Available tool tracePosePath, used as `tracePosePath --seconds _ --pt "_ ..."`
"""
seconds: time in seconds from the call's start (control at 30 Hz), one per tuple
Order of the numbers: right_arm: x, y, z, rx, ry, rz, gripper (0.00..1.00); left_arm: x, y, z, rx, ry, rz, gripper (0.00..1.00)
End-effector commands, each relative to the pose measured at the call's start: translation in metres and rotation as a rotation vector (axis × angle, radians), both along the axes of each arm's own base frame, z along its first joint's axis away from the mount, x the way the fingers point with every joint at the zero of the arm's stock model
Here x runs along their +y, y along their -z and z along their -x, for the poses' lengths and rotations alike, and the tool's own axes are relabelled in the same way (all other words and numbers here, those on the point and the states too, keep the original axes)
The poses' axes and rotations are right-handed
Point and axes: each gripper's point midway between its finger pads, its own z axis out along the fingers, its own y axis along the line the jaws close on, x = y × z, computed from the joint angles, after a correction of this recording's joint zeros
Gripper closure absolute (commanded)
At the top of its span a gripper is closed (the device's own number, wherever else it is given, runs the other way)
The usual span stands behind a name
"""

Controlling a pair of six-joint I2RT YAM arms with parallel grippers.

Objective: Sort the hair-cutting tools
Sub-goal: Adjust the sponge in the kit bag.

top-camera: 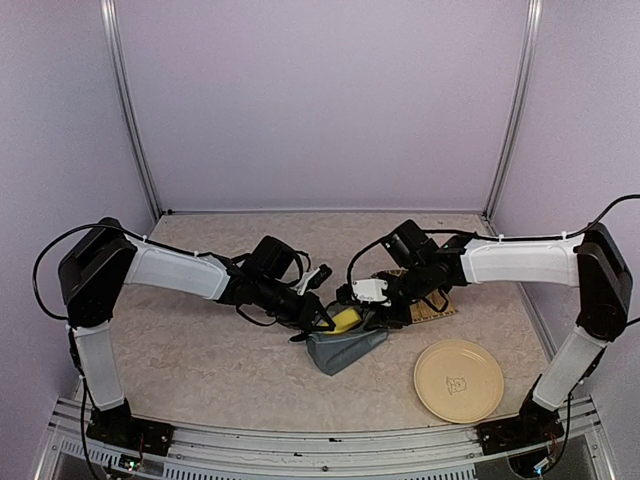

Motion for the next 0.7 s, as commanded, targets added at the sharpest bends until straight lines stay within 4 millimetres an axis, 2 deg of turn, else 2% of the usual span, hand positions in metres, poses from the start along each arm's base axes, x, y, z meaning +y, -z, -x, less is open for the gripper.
tracePosePath --seconds 0.0,0.2,0.3,0.43,0.53,0.67 --pt "-0.011 0.027 0.004 0.013 -0.003 0.075 0.46 -0.001 0.001 0.004 0.017 -0.01 -0.006 0.91" --pt "-0.009 0.045 0.004 0.038 -0.013 0.12 0.44 0.001 0.006 0.004 0.035 -0.024 -0.021 0.91" --pt "-0.009 0.044 0.006 0.041 -0.035 0.127 0.44 0.006 0.01 0.0 0.036 -0.055 -0.046 0.91" --pt "-0.01 0.038 0.026 0.097 -0.114 0.109 0.44 0.018 0.012 -0.011 0.01 -0.136 -0.114 0.92" --pt "-0.008 0.04 0.027 0.107 -0.111 0.101 0.46 0.019 0.009 -0.011 -0.012 -0.134 -0.139 0.91" --pt "-0.004 0.056 0.026 0.151 -0.092 0.133 0.59 0.015 0.014 -0.007 -0.01 -0.119 -0.162 0.91"
